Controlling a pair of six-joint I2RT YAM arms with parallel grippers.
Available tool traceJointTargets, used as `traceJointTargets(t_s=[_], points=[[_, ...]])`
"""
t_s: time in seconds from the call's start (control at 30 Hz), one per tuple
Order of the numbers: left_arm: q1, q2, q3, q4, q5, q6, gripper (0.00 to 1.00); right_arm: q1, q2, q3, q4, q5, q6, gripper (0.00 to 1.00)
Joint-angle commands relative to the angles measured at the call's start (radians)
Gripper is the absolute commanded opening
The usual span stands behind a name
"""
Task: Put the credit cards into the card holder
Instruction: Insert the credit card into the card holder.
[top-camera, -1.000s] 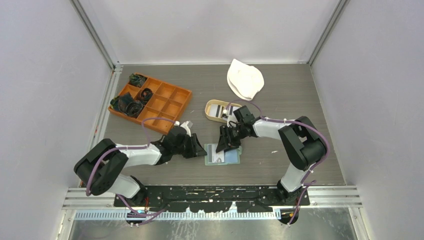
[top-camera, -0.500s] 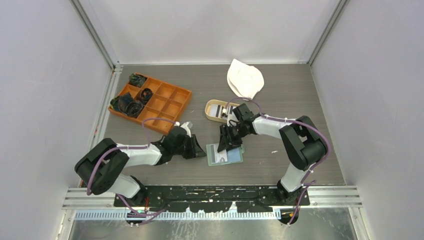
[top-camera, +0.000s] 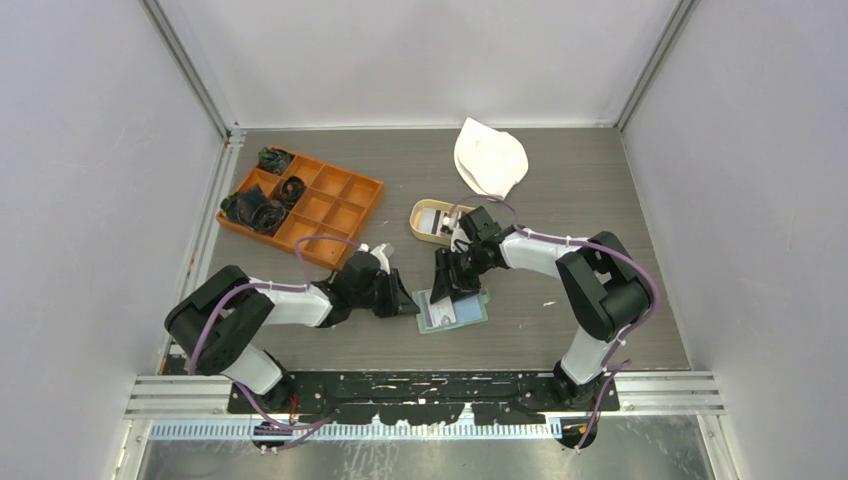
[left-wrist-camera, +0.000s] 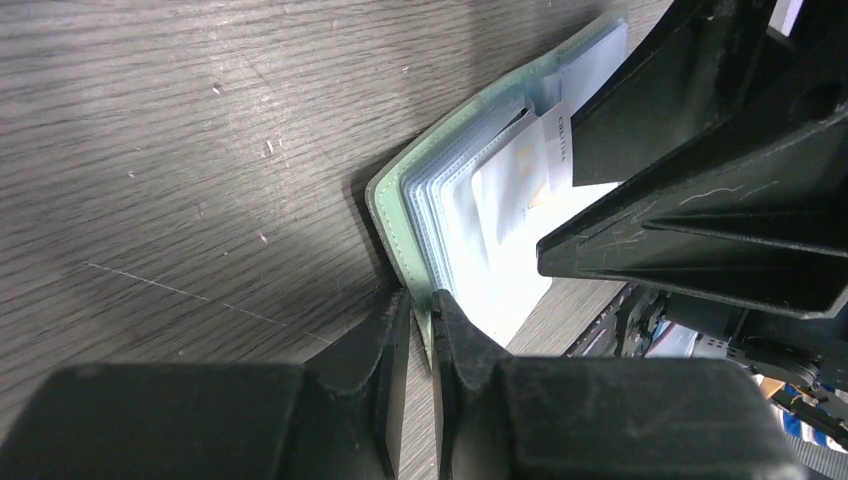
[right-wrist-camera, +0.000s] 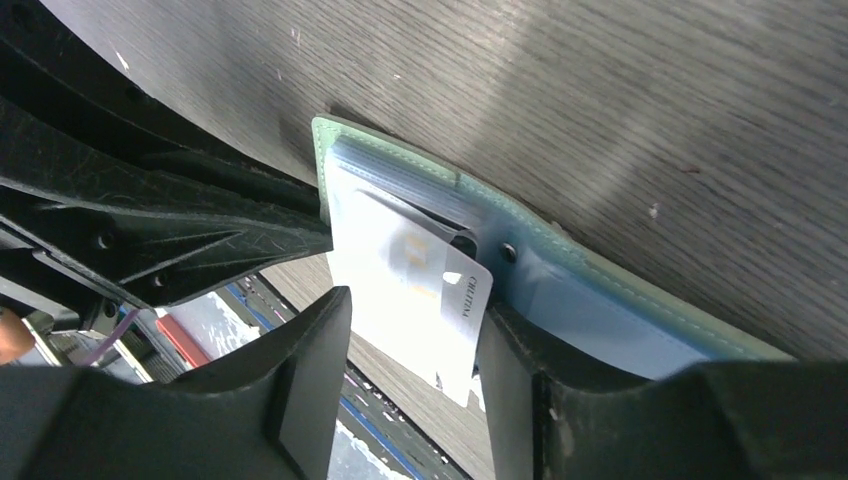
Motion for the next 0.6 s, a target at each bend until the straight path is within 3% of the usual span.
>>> traceJointTargets(t_s=[0.0,0.37,0.57], points=[[-0.023,0.035,-0.005,-0.062,-0.034,0.015,0.16,0.029,-0.006,0.079,-0.052,0.054,-0.076,0.57],[-0.023,-0.029,-0.049,-0.067,-0.045,0.012,0.17,0.019,-0.033,0.146,-0.182,0.124,-0.239,0.73],[-0.023,-0.045,-0.058,-0.057,-0.046,0.012,0.17,-0.022,-0.046,0.166,-0.221,0.138,-0.283,0.73]])
